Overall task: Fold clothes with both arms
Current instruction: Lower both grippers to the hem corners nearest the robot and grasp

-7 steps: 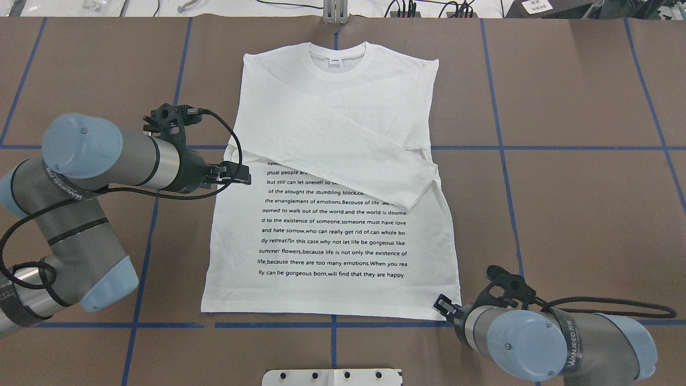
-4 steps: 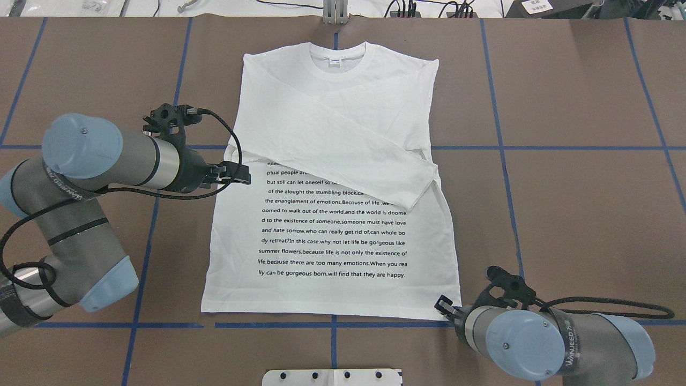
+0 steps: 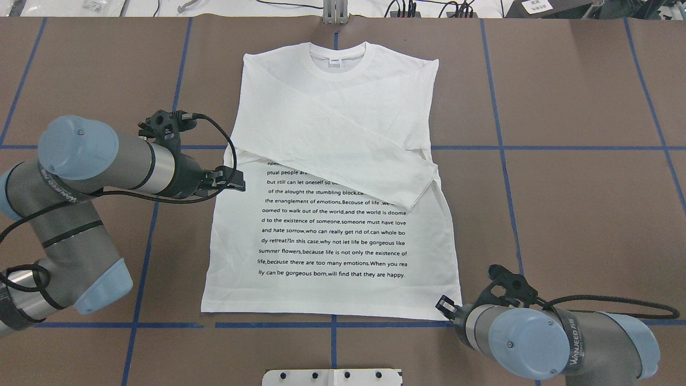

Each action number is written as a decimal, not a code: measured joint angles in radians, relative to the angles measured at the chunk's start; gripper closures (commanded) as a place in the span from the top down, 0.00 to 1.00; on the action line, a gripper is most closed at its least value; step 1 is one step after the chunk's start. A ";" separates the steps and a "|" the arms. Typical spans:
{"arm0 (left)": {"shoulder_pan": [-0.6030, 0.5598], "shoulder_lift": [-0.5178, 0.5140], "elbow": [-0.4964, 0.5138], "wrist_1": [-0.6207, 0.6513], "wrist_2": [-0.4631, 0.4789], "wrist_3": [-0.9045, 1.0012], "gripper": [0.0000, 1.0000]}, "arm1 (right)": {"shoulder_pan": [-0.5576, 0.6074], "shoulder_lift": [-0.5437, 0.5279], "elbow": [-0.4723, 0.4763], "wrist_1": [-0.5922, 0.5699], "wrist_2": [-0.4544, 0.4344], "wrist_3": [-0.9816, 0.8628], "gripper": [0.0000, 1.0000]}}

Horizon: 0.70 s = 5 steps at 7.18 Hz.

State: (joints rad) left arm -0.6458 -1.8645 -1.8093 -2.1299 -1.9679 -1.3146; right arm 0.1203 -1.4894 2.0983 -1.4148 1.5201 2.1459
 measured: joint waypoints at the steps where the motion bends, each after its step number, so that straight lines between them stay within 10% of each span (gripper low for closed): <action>1: 0.001 0.046 -0.032 0.000 -0.017 -0.037 0.92 | 0.005 -0.010 0.021 -0.003 0.005 0.000 0.00; 5: 0.131 0.183 -0.128 0.001 0.013 -0.274 0.97 | 0.016 -0.028 0.061 -0.013 0.012 0.000 0.00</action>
State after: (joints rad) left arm -0.5146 -1.6816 -1.9370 -2.1286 -1.9547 -1.5881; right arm 0.1360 -1.5179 2.1594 -1.4277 1.5323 2.1460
